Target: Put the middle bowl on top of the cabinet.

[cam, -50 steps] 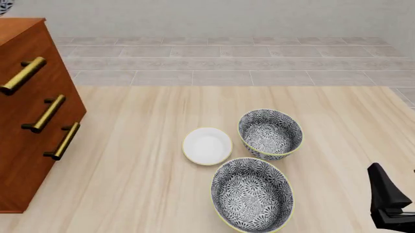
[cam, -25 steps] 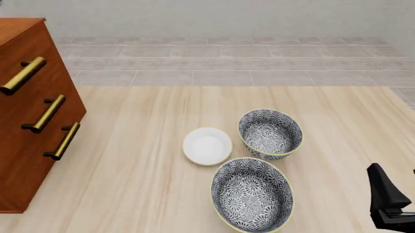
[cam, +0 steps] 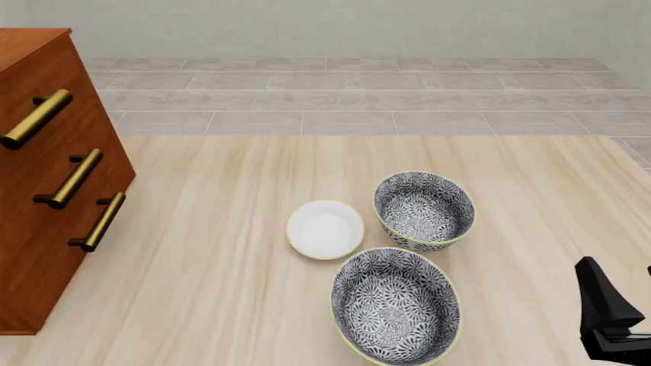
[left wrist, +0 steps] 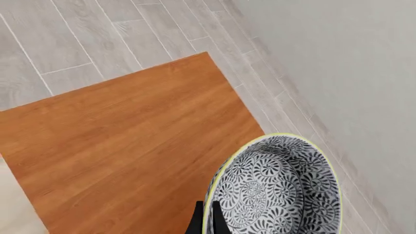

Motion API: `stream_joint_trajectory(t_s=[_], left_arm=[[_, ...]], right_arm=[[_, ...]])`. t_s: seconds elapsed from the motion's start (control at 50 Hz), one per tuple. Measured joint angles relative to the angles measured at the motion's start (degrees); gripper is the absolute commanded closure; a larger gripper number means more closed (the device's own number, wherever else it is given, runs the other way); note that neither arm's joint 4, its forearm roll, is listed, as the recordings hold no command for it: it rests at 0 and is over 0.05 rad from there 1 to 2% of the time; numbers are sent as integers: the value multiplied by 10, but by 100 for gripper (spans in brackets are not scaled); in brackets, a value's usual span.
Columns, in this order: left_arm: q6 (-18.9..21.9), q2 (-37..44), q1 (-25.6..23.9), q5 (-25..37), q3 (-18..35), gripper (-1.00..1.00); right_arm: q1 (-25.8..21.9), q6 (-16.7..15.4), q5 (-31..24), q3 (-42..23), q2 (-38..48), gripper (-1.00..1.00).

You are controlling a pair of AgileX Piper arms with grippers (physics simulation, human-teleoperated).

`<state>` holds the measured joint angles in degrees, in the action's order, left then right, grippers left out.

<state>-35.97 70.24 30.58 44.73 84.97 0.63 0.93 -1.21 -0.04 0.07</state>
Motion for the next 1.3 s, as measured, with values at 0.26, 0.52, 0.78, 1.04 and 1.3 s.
stream_joint_trajectory(t_s=[0.26,0.52,0.78,1.04,1.3], left_arm=[[-24,1,9,-9,-20,100],[-53,-3,18,-14,-36,100],[-75,-6,26,-20,-53,100],[-80,-1,39,-23,-60,100],[-81,3,49,-28,-65,100]], right_arm=[[1,0,-1,0,0,-100],[0,-1,-1,0,0,-100],[-1,-1,-1,0,0,-100],[-1,-1,-2,0,0,-100],[-1,-1,-3,0,0,-100]])
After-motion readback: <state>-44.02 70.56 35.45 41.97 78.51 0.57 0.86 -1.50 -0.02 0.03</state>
